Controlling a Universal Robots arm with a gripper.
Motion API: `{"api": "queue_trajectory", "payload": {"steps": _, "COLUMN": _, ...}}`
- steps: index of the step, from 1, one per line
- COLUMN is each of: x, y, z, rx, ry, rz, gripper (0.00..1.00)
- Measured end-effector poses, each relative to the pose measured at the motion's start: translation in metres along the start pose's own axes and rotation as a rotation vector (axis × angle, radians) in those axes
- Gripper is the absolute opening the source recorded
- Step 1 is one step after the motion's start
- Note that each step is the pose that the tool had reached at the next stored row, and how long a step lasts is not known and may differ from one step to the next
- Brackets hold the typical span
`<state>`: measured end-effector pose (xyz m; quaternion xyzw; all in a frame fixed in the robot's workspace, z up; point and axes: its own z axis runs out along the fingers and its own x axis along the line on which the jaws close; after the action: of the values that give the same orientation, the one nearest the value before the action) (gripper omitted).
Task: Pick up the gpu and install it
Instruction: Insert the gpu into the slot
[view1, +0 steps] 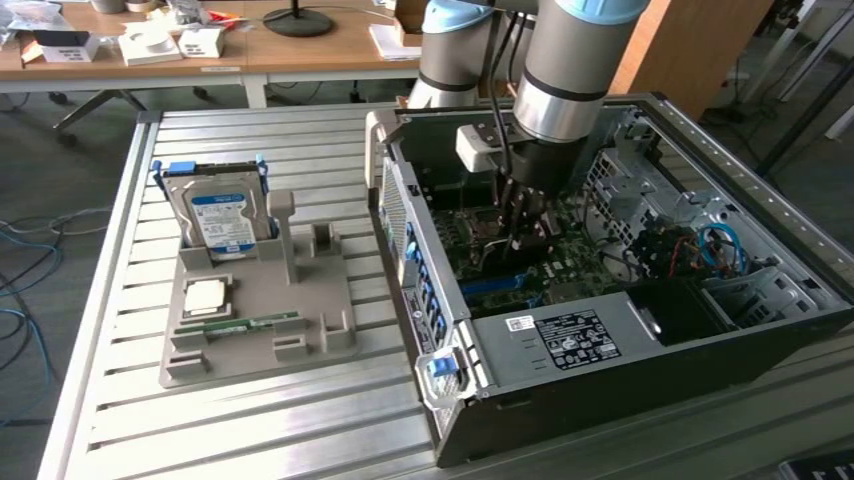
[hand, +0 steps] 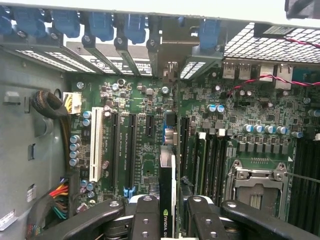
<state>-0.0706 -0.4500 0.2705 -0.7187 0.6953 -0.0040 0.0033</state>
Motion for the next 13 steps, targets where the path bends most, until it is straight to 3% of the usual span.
{"api": "queue_trajectory", "payload": {"steps": 13, "x": 0.0015, "y": 0.001, "z": 0.0003, "rx": 0.0, "ry": 0.0001, "rz": 0.015, "gripper": 0.26}}
